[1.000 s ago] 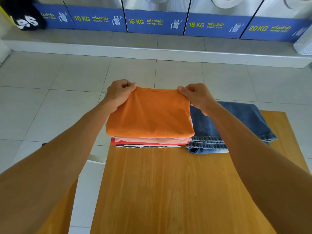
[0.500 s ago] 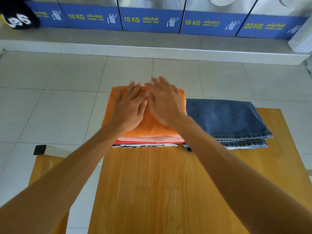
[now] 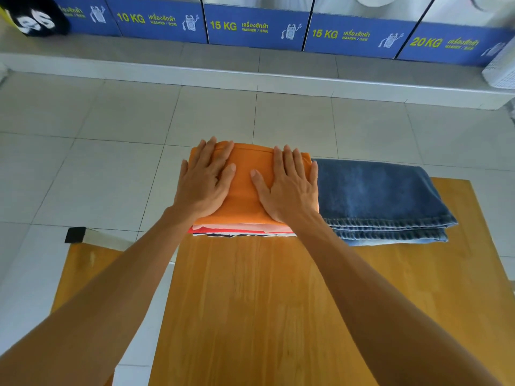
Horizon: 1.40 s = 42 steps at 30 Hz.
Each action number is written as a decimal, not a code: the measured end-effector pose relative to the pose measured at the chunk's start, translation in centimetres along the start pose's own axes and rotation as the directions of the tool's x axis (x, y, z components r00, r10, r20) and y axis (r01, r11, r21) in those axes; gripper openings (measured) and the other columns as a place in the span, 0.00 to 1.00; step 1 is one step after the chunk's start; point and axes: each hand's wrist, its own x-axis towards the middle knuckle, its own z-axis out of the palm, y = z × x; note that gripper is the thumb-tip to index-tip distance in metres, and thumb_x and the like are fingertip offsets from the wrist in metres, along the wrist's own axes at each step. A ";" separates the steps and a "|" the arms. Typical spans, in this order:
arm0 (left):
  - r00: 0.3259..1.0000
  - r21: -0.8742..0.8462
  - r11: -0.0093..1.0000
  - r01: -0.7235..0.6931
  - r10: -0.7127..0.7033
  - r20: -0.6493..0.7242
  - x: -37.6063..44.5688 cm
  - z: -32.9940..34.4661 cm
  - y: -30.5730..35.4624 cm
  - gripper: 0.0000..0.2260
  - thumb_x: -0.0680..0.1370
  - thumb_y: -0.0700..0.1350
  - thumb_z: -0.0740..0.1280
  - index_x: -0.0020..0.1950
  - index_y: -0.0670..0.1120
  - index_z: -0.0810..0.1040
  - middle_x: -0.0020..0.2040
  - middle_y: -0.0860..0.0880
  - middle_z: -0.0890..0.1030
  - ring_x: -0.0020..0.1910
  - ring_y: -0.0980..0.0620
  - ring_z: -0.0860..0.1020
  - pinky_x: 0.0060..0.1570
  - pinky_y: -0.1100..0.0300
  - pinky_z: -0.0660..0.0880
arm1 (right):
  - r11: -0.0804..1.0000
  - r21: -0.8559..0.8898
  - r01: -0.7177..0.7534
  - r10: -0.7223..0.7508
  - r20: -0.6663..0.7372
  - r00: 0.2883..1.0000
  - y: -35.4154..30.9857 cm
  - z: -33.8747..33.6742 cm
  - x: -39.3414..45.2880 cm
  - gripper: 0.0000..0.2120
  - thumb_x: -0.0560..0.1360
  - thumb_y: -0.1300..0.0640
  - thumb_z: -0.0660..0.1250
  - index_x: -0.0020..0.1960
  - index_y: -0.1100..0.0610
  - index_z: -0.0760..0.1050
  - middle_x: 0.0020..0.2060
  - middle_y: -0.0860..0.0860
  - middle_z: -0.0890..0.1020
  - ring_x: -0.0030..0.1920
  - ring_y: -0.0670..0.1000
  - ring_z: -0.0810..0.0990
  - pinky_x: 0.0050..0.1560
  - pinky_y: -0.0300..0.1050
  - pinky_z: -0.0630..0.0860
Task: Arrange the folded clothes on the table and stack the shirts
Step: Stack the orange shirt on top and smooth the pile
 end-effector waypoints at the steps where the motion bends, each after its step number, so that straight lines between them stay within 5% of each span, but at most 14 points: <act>1: 1.000 -0.018 1.000 0.012 -0.012 -0.014 -0.1 0.2 -0.1 0.26 0.81 0.65 0.45 0.79 0.63 0.50 0.82 0.53 0.50 0.81 0.48 0.48 0.75 0.36 0.50 | 1.000 0.017 -0.007 0.007 -0.001 1.000 0.1 0.3 0.0 0.41 0.77 0.28 0.37 0.82 0.51 0.44 0.82 0.51 0.50 0.81 0.52 0.44 0.79 0.60 0.41; 10: 0.994 -0.154 0.984 0.086 -0.096 -0.057 -0.8 0.5 -1.3 0.26 0.79 0.67 0.46 0.78 0.64 0.54 0.80 0.50 0.58 0.77 0.45 0.61 0.70 0.35 0.62 | 0.989 0.118 -0.090 0.095 -0.037 0.995 1.3 1.5 -0.3 0.40 0.77 0.26 0.40 0.82 0.47 0.49 0.82 0.49 0.52 0.81 0.52 0.47 0.79 0.61 0.42; 20: 0.982 -0.280 0.942 0.186 -0.181 0.046 -1.1 0.8 -1.4 0.25 0.80 0.67 0.51 0.77 0.68 0.51 0.81 0.54 0.51 0.77 0.45 0.60 0.71 0.40 0.65 | 0.978 0.200 -0.057 0.063 -0.027 0.998 1.8 2.1 -0.4 0.37 0.79 0.29 0.40 0.82 0.46 0.46 0.82 0.48 0.51 0.81 0.50 0.45 0.79 0.57 0.41; 25: 0.981 -0.209 0.961 0.184 -0.167 0.094 -0.9 -0.7 -0.5 0.26 0.81 0.66 0.46 0.78 0.65 0.49 0.81 0.52 0.51 0.78 0.44 0.58 0.73 0.38 0.61 | 0.994 0.106 -0.038 0.032 0.055 0.998 1.5 0.5 -0.2 0.37 0.79 0.31 0.38 0.82 0.49 0.44 0.82 0.49 0.48 0.81 0.53 0.43 0.76 0.67 0.38; 28: 0.986 -0.209 0.964 0.166 -0.157 0.058 0.2 -2.8 -0.4 0.24 0.84 0.58 0.48 0.79 0.53 0.58 0.78 0.47 0.63 0.76 0.43 0.62 0.73 0.37 0.59 | 0.999 0.032 -0.020 0.022 -0.049 0.999 0.1 -1.5 -0.5 0.34 0.81 0.35 0.40 0.82 0.50 0.51 0.82 0.51 0.50 0.81 0.56 0.44 0.74 0.69 0.37; 31: 0.986 -0.199 0.974 0.106 -0.129 -0.108 1.7 -4.7 -0.3 0.17 0.85 0.47 0.55 0.70 0.44 0.74 0.65 0.44 0.78 0.66 0.44 0.75 0.70 0.49 0.67 | 0.989 0.016 0.146 -0.138 -0.237 0.962 -4.0 -2.7 -1.2 0.31 0.83 0.39 0.44 0.80 0.53 0.59 0.81 0.54 0.55 0.81 0.57 0.49 0.76 0.65 0.39; 33: 0.992 -0.168 0.984 0.057 -0.075 -0.104 2.6 -5.6 0.6 0.16 0.84 0.47 0.59 0.68 0.44 0.77 0.63 0.45 0.81 0.63 0.45 0.77 0.65 0.56 0.69 | 0.971 0.034 0.236 -0.223 -0.215 0.951 -6.8 -2.0 -1.8 0.31 0.83 0.40 0.45 0.80 0.55 0.57 0.81 0.54 0.54 0.81 0.57 0.48 0.78 0.63 0.43; 36: 0.999 -0.111 0.993 -0.026 0.022 -0.034 4.0 -6.3 1.6 0.13 0.82 0.47 0.63 0.62 0.47 0.82 0.59 0.48 0.84 0.58 0.48 0.81 0.62 0.60 0.69 | 0.984 0.074 0.162 -0.153 -0.107 0.982 -8.2 0.2 -2.2 0.34 0.83 0.39 0.42 0.82 0.58 0.48 0.82 0.55 0.49 0.81 0.57 0.43 0.79 0.61 0.44; 42: 0.995 -0.030 0.994 -0.102 0.102 0.016 5.7 -6.7 1.3 0.11 0.81 0.48 0.65 0.53 0.46 0.85 0.50 0.50 0.86 0.49 0.51 0.81 0.58 0.50 0.76 | 0.988 0.075 0.133 -0.125 -0.104 0.987 -7.7 1.8 -2.3 0.35 0.83 0.37 0.40 0.82 0.58 0.46 0.82 0.54 0.49 0.81 0.56 0.43 0.79 0.59 0.45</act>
